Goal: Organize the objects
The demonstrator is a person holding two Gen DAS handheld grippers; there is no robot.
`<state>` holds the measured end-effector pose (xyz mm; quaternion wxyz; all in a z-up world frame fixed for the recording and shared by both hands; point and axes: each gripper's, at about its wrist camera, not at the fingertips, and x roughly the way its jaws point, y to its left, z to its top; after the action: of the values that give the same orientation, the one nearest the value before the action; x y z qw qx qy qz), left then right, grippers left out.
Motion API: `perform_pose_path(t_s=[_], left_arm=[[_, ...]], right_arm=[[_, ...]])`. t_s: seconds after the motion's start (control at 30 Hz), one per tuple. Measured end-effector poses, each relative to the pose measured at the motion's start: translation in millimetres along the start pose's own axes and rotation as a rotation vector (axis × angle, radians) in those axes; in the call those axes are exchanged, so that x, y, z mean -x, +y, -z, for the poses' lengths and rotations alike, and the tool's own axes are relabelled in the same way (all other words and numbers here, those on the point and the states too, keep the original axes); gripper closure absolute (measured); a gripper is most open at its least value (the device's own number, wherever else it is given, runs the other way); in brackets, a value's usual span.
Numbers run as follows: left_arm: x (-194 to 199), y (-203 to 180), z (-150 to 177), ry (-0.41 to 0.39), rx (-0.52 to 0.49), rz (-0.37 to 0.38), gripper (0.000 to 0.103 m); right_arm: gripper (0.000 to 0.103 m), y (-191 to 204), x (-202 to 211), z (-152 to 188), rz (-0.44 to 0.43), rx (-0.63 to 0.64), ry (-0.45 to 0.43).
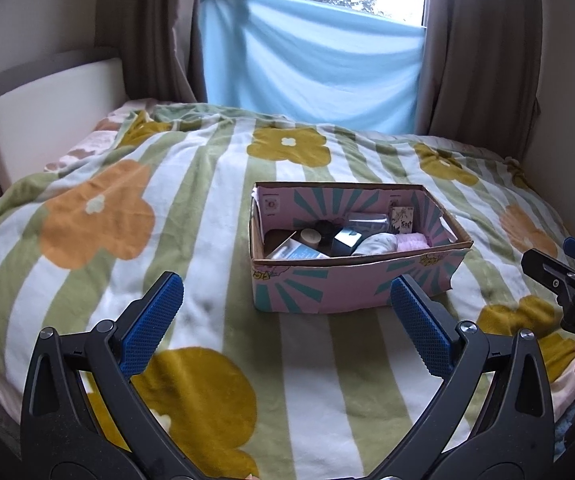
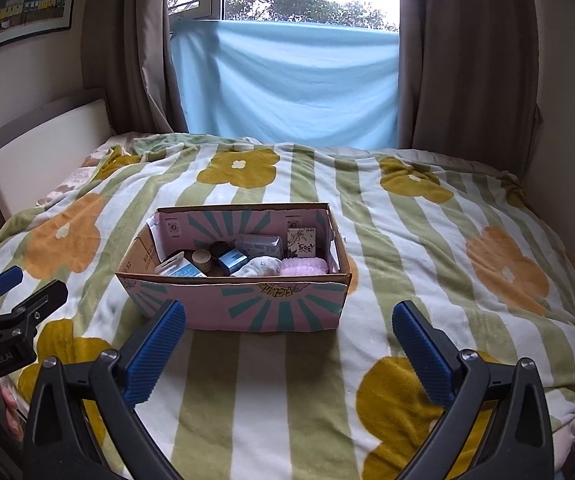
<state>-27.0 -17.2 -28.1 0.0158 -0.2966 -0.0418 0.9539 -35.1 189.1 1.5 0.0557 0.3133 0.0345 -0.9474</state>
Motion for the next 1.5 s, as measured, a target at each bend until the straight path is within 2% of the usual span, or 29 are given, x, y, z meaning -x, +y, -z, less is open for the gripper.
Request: perform_pose_path(t_s=[0.3,1.5], left_arm=[[-0.2,0.6,3.8,0.007,-0.021,-0.021,0.0],[-1.5,-3.7,6.3,0.007,-0.039,0.017,0.0]], right_arm=[[0.0,5.5,-2.0,1.1,0.002,0.015,0.01],[0.0,9.4,-3.1,1.1,0.026,0.014,0.008]])
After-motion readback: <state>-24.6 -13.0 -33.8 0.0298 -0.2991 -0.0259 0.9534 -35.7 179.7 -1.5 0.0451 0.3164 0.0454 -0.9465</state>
